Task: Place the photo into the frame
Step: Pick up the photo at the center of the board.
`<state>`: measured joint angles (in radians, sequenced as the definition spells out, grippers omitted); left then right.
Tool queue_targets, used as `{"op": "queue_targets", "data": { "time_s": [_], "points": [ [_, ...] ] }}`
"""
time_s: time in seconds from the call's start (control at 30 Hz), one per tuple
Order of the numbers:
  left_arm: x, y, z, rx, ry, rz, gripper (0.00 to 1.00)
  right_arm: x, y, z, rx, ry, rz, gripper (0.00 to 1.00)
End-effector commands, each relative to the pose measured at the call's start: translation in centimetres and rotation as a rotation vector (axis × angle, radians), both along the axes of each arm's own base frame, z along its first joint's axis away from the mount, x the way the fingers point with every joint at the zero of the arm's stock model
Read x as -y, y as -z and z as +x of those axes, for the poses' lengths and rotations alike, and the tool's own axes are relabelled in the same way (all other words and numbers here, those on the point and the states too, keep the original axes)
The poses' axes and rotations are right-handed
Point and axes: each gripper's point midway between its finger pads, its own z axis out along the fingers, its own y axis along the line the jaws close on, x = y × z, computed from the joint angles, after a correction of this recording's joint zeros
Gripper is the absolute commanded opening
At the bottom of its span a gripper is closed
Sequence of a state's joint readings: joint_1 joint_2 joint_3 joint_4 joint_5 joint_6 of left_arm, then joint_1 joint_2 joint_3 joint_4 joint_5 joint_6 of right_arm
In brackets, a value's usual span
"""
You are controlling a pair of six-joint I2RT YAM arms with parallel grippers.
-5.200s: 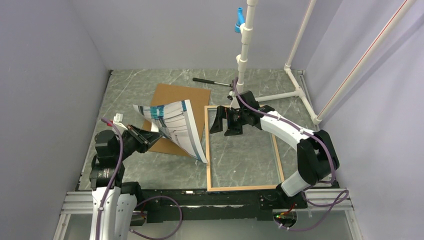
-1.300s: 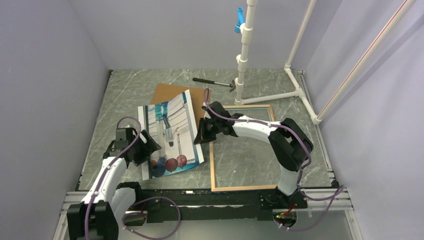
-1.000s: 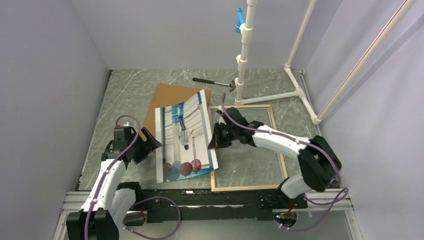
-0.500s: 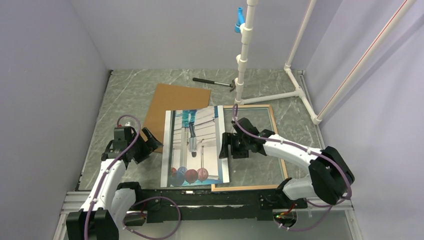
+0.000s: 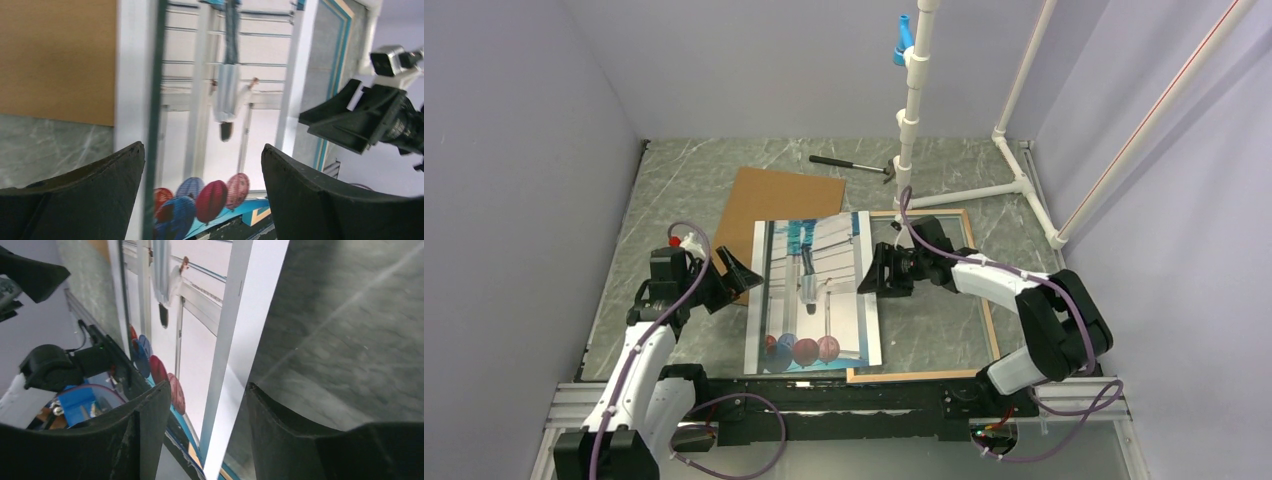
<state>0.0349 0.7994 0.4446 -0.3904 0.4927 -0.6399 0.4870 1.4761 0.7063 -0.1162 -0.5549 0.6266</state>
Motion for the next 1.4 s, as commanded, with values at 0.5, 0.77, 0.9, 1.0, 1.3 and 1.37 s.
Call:
{"op": "queue_targets", "data": {
  "time_s": [0.5, 0.77, 0.9, 1.0, 1.3, 1.37],
  "points": [
    [3.1, -9.3, 0.9, 0.269, 0.148, -0.054, 0.89, -1.3, 0.3, 2.7, 0.029, 0.014, 0.008, 0.47],
    [3.4, -8.9, 0.8, 0.256, 0.159, -0.060, 0.89, -3.5, 1.4, 2.3, -0.020, -0.036, 0.063, 0.51],
    [3.6, -8.9, 0.7, 0.259, 0.163, -0.063, 0.88, -4.0, 1.0, 2.4, -0.020, -0.037, 0.075, 0.20],
    [3.7, -8.5, 0.6, 0.247, 0.164, -0.058, 0.88, -3.6, 0.2, 2.7, 0.003, -0.023, 0.052, 0.00],
    [4.6, -6.0, 0.6, 0.176, 0.163, -0.019, 0.87, -0.1, -9.4, 3.8, 0.260, 0.078, -0.051, 0.00],
    [5.2, -5.0, 0.6, 0.148, 0.164, -0.007, 0.86, 1.2, -12.9, 4.0, 0.356, 0.126, -0.060, 0.00]
  ]
}}
